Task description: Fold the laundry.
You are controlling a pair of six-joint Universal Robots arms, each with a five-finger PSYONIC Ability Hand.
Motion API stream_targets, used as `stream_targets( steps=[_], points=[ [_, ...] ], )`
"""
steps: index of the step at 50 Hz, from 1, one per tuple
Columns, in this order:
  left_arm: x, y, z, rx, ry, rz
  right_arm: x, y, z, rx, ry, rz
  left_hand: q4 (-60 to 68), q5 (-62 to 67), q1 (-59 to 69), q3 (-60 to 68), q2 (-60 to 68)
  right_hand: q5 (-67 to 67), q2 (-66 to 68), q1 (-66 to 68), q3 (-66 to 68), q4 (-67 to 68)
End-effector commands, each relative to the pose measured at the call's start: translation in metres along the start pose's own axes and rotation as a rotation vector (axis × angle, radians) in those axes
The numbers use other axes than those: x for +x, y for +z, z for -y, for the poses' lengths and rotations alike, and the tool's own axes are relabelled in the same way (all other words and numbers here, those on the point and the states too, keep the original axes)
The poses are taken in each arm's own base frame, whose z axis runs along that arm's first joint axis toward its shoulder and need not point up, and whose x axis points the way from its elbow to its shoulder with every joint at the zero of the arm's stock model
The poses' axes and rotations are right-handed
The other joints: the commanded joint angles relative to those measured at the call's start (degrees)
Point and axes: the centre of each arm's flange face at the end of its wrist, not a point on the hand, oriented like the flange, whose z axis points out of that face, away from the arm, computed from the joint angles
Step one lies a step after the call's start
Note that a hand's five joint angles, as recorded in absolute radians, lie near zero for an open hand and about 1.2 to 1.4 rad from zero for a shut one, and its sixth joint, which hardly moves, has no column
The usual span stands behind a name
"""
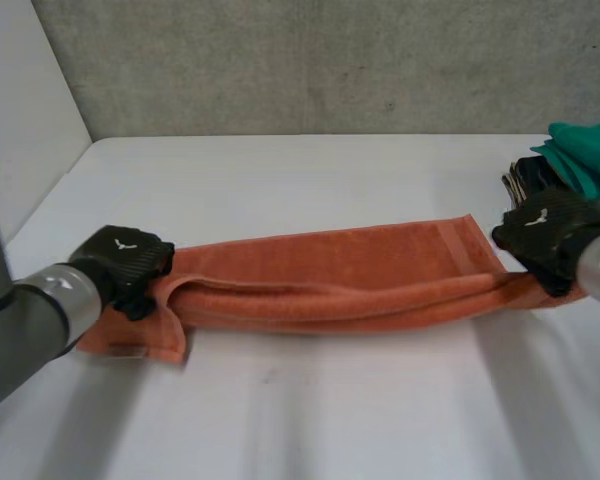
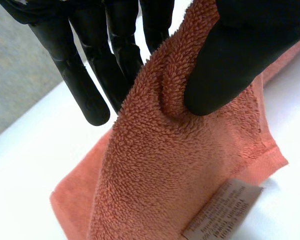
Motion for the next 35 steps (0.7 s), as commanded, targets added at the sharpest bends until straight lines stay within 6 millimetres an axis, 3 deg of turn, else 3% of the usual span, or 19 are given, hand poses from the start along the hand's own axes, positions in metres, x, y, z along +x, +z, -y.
stream_targets(
  steps=[1,5,8,9,12,15,19,21,26,31,32,33,35],
  points=[
    [-0.001,0.069,-0.009,0.034,0.009,0.024,-0.021,0.072,-0.002,-0.007,0.000,-0.016,11.4,15.5,15.5,12.0,11.4,13.5,12.5,20.0,12.2,11.7],
    [-0.009,0.105,0.015,0.149,0.028,0.060,0.006,0.107,0.018,0.084,0.009,-0.218,11.4,15.5,15.5,12.0,11.4,13.5,12.5,20.0,12.2,11.7],
    [-0.024,0.122,0.058,0.331,0.050,0.136,0.032,0.118,0.041,0.205,0.024,-0.374,11.4,15.5,15.5,12.0,11.4,13.5,12.5,20.0,12.2,11.7],
    [-0.034,0.123,0.084,0.431,0.056,0.184,0.053,0.118,0.060,0.318,0.043,-0.493,11.4,15.5,15.5,12.0,11.4,13.5,12.5,20.0,12.2,11.7],
    [-0.054,0.115,0.132,0.637,0.068,0.286,0.096,0.104,0.095,0.535,0.085,-0.718,11.4,15.5,15.5,12.0,11.4,13.5,12.5,20.0,12.2,11.7],
    [-0.065,0.105,0.158,0.757,0.062,0.346,0.126,0.078,0.121,0.703,0.097,-0.883,11.4,15.5,15.5,12.0,11.4,13.5,12.5,20.0,12.2,11.7],
    [-0.082,0.071,0.187,0.874,-0.001,0.415,0.136,0.057,0.137,0.783,0.097,-0.947,11.4,15.5,15.5,12.0,11.4,13.5,12.5,20.0,12.2,11.7],
    [-0.083,0.065,0.187,0.875,-0.031,0.404,0.131,0.051,0.139,0.778,0.096,-0.919,11.4,15.5,15.5,12.0,11.4,13.5,12.5,20.0,12.2,11.7],
    [-0.067,0.070,0.144,0.754,-0.101,0.272,0.098,0.055,0.119,0.688,0.095,-0.776,11.4,15.5,15.5,12.0,11.4,13.5,12.5,20.0,12.2,11.7],
    [-0.042,0.083,0.094,0.614,-0.093,0.128,0.044,0.072,0.080,0.561,0.082,-0.557,11.4,15.5,15.5,12.0,11.4,13.5,12.5,20.0,12.2,11.7],
    [-0.037,0.085,0.086,0.589,-0.094,0.104,0.015,0.077,0.056,0.472,0.087,-0.442,11.4,15.5,15.5,12.0,11.4,13.5,12.5,20.0,12.2,11.7],
    [-0.023,0.090,0.061,0.508,-0.101,0.045,0.006,0.078,0.049,0.446,0.089,-0.407,11.4,15.5,15.5,12.0,11.4,13.5,12.5,20.0,12.2,11.7],
    [-0.014,0.095,0.043,0.441,-0.106,0.018,-0.011,0.078,0.033,0.380,0.098,-0.337,11.4,15.5,15.5,12.0,11.4,13.5,12.5,20.0,12.2,11.7]
  ],
)
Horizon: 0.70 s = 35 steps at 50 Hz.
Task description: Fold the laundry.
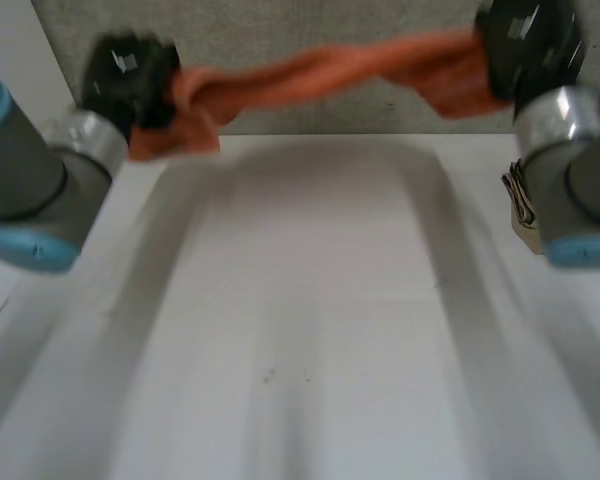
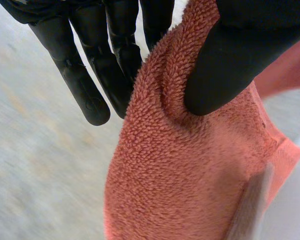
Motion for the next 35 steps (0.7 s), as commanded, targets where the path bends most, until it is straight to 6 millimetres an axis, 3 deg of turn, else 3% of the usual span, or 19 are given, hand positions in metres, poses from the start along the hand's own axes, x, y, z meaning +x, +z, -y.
stream_targets(
  steps=[1,5,7,11,16,19,20,22,30,35],
  points=[
    [0.040,-0.066,-0.098,-0.368,-0.053,-0.218,-0.066,-0.105,-0.064,-0.356,0.031,0.410,11.1,15.3,15.5,11.7,11.3,13.2,12.5,20.0,12.0,11.6],
    [0.044,-0.077,-0.116,-0.464,-0.009,-0.249,-0.083,-0.140,-0.079,-0.466,0.049,0.527,11.1,15.3,15.5,11.7,11.3,13.2,12.5,20.0,12.0,11.6],
    [0.036,-0.084,-0.126,-0.528,0.074,-0.253,-0.088,-0.149,-0.085,-0.497,0.052,0.551,1.6,5.8,6.0,2.2,1.8,13.2,12.5,20.0,12.0,11.6],
    [0.039,-0.089,-0.128,-0.547,0.173,-0.276,-0.090,-0.155,-0.089,-0.515,0.056,0.565,-23.4,-19.3,-19.1,-22.8,-23.2,13.2,12.5,20.0,12.0,11.6],
    [0.038,-0.084,-0.120,-0.522,0.197,-0.190,-0.090,-0.157,-0.090,-0.530,0.083,0.559,-35.1,-30.9,-30.7,-34.5,-34.9,13.2,12.5,20.0,12.0,11.6],
    [0.037,-0.085,-0.115,-0.515,0.188,-0.142,-0.089,-0.156,-0.091,-0.541,0.114,0.548,-35.3,-31.1,-31.0,-34.7,-35.1,13.2,12.5,20.0,12.0,11.6],
    [0.029,-0.089,-0.102,-0.509,0.174,-0.076,-0.089,-0.156,-0.092,-0.544,0.121,0.545,-35.4,-31.3,-31.1,-34.9,-35.2,13.2,12.5,20.0,12.0,11.6],
    [0.025,-0.092,-0.095,-0.503,0.168,-0.048,-0.088,-0.156,-0.093,-0.553,0.137,0.538,-35.4,-31.3,-31.1,-34.9,-35.2,13.2,12.5,20.0,12.0,11.6],
    [0.020,-0.154,-0.060,-0.538,0.135,-0.004,-0.086,-0.155,-0.095,-0.559,0.139,0.531,-33.1,-28.9,-28.8,-32.5,-32.9,13.2,12.5,20.0,12.0,11.6],
    [0.026,-0.185,-0.057,-0.579,0.125,-0.023,-0.087,-0.155,-0.095,-0.561,0.139,0.532,-20.0,-15.8,-15.7,-19.4,-19.8,13.2,12.5,20.0,12.0,11.6]
  ],
)
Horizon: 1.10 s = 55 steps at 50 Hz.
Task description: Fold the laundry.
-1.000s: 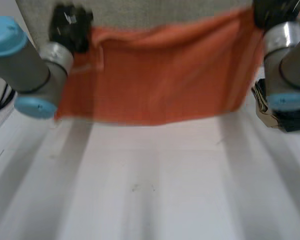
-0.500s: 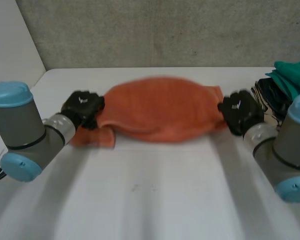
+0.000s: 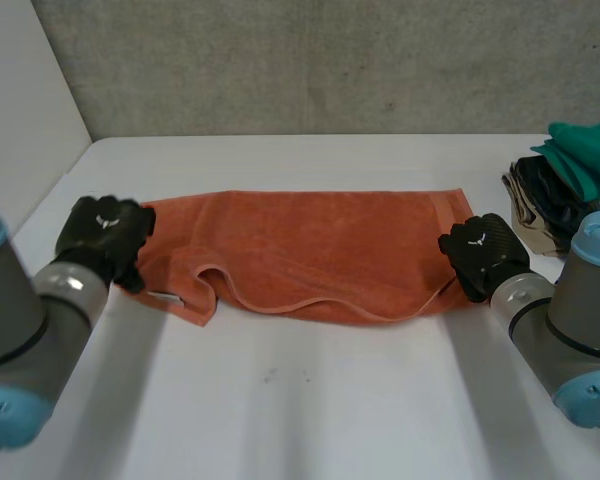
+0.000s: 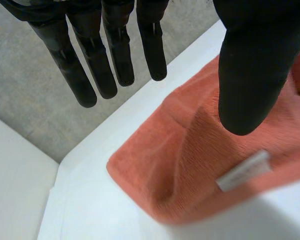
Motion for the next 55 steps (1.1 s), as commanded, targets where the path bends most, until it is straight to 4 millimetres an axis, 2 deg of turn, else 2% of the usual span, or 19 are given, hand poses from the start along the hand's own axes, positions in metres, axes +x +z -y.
stream_targets(
  steps=[1,4,5,8,15,21,36,45,47,48,49,50,55],
  points=[
    [0.008,-0.045,-0.018,-0.059,-0.008,-0.036,0.000,0.000,0.000,0.000,-0.001,0.000,18.5,18.6,18.2,18.0,18.3,13.2,12.5,20.0,12.0,11.6],
    [0.018,-0.051,-0.024,-0.074,-0.050,-0.071,-0.002,-0.001,-0.001,-0.004,-0.001,0.005,17.0,17.2,16.7,16.5,16.9,13.2,12.5,20.0,12.0,11.6],
    [0.023,-0.047,-0.029,-0.093,-0.097,-0.082,-0.002,-0.001,-0.001,-0.005,-0.001,0.006,7.5,7.7,7.2,7.0,7.4,13.2,12.5,20.0,12.0,11.6],
    [0.030,-0.040,-0.040,-0.134,-0.125,-0.102,-0.004,-0.002,-0.002,-0.007,-0.003,0.014,5.0,5.2,4.7,4.6,4.9,13.2,12.5,20.0,12.0,11.6],
    [0.044,0.004,-0.056,-0.147,-0.172,-0.102,-0.005,-0.003,-0.004,-0.014,-0.001,0.017,3.9,4.0,3.5,3.4,3.7,13.2,12.5,20.0,12.0,11.6],
    [0.047,0.031,-0.052,-0.075,-0.175,-0.069,-0.006,-0.004,-0.005,-0.017,0.000,0.019,3.9,4.0,3.5,3.4,3.7,13.2,12.5,20.0,12.0,11.6],
    [0.070,0.071,-0.051,-0.036,-0.160,-0.094,-0.012,-0.005,-0.009,-0.029,-0.012,0.038,2.9,3.0,2.5,2.4,2.7,13.2,12.5,20.0,12.0,11.6],
    [0.083,0.074,-0.049,-0.057,-0.153,-0.132,-0.014,-0.004,-0.013,-0.040,-0.010,0.047,3.5,3.7,3.2,3.1,3.4,13.2,12.5,20.0,12.0,11.6],
    [0.085,0.074,-0.049,-0.059,-0.147,-0.136,-0.015,-0.004,-0.013,-0.041,-0.012,0.048,12.9,13.1,12.6,12.4,12.8,13.2,12.5,20.0,12.0,11.6],
    [0.085,0.074,-0.048,-0.056,-0.146,-0.134,-0.015,-0.004,-0.013,-0.041,-0.012,0.048,24.8,24.9,24.5,24.3,24.6,13.2,12.5,20.0,12.0,11.6],
    [0.085,0.074,-0.048,-0.056,-0.146,-0.134,-0.015,-0.004,-0.013,-0.041,-0.013,0.048,24.9,25.0,24.6,24.4,24.8,13.2,12.5,20.0,12.0,11.6],
    [0.084,0.075,-0.048,-0.056,-0.146,-0.124,-0.015,-0.003,-0.014,-0.044,-0.012,0.048,45.9,46.0,45.6,45.4,45.7,13.2,12.5,20.0,12.0,11.6],
    [0.075,0.073,-0.049,-0.078,-0.149,-0.078,-0.014,-0.002,-0.016,-0.051,-0.033,0.044,48.1,48.2,47.8,47.6,47.9,13.2,12.5,20.0,12.0,11.6]
  ],
)
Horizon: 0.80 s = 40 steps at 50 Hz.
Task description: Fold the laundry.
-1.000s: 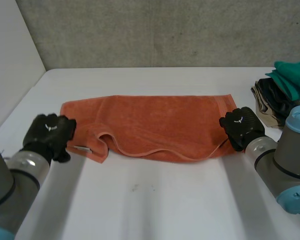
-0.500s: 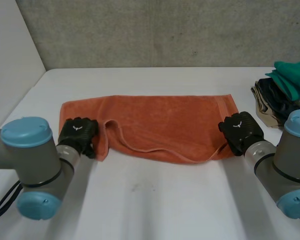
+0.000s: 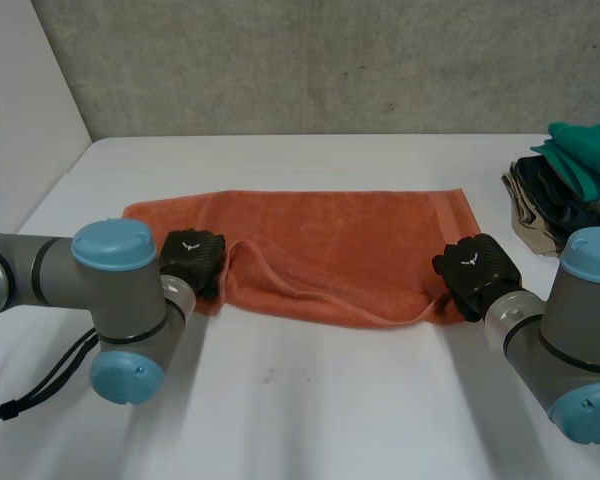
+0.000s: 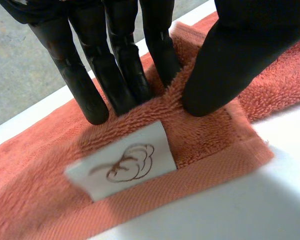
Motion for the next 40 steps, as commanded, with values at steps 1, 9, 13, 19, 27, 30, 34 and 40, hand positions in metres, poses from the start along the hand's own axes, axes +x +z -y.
stream_targets(
  steps=[1,9,13,19,27,30,34,40],
  points=[
    [-0.009,-0.004,0.000,-0.021,-0.005,0.053,0.002,0.002,-0.003,-0.011,-0.023,-0.009,14.9,15.5,14.7,15.0,14.6,13.2,12.5,20.0,12.0,11.6],
    [-0.049,-0.058,0.037,-0.021,-0.022,0.099,0.011,-0.004,0.008,-0.012,-0.089,-0.023,14.9,15.5,14.7,15.0,14.6,13.2,12.5,20.0,12.0,11.6],
    [-0.069,-0.072,0.043,-0.011,-0.041,0.084,0.022,-0.017,0.021,-0.013,-0.136,-0.026,14.9,15.5,14.7,15.0,14.6,13.2,12.5,20.0,12.0,11.6],
    [-0.090,-0.094,0.029,-0.172,-0.005,0.006,0.029,-0.039,0.016,-0.140,-0.172,0.063,14.9,15.5,14.7,15.0,14.6,13.2,12.5,20.0,12.0,11.6],
    [-0.107,-0.087,0.017,-0.206,0.120,0.031,0.021,-0.057,0.016,-0.188,-0.174,0.169,14.9,15.5,14.7,15.0,14.6,13.2,12.5,20.0,12.0,11.6],
    [-0.103,-0.073,-0.004,-0.234,0.145,0.022,0.017,-0.056,0.013,-0.178,-0.174,0.165,14.9,15.5,14.7,15.0,14.6,13.2,12.5,20.0,12.0,11.6],
    [-0.094,-0.064,-0.020,-0.261,0.163,-0.001,0.015,-0.053,0.009,-0.162,-0.160,0.147,14.9,15.5,14.7,15.0,14.6,13.2,12.5,20.0,12.0,11.6],
    [-0.097,-0.079,0.002,-0.208,0.177,0.067,0.011,-0.050,0.004,-0.152,-0.113,0.139,-15.5,-14.8,-15.6,-15.4,-15.7,13.2,12.5,20.0,12.0,11.6]
  ],
)
